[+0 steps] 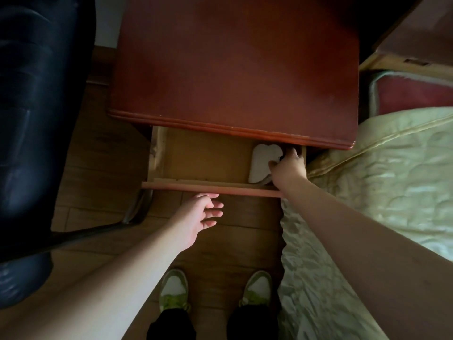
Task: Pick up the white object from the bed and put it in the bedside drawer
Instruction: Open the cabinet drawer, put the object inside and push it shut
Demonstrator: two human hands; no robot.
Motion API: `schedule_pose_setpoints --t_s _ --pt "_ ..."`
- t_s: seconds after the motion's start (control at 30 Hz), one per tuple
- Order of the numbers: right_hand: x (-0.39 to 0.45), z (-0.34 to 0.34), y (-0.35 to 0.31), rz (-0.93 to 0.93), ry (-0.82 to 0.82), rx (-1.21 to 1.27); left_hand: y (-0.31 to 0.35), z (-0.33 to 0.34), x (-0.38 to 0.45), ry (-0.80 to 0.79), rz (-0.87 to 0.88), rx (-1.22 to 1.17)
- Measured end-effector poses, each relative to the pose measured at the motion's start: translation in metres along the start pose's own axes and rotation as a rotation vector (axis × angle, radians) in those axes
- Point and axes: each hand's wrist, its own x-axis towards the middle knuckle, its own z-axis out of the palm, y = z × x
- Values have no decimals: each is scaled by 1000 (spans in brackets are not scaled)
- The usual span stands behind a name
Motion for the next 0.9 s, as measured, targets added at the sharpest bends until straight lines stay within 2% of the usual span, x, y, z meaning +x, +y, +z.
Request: schedule_pose_setpoints --t_s 0.13,0.27,0.47,0.63,0.73,0.8,0.9 --pt "11 8 2 26 -83 -261 3 1 -1 14 -14 -3" --pt "8 16 4 -39 -77 -447 5 2 -1 10 -26 -21" --pt "2 16 -11 -269 179 -868 8 0 -3 11 -20 -10" --pt "2 14 -4 -361 246 -846 7 1 -6 5 -19 -28" --pt "7 13 0 -465 123 -760 9 3 -6 -3 -29 -77" --pt "8 10 1 -463 24 -712 9 3 -6 -11 -30 -96" --pt "-2 7 5 -495 -7 -656 9 1 -5 -27 -29 -95"
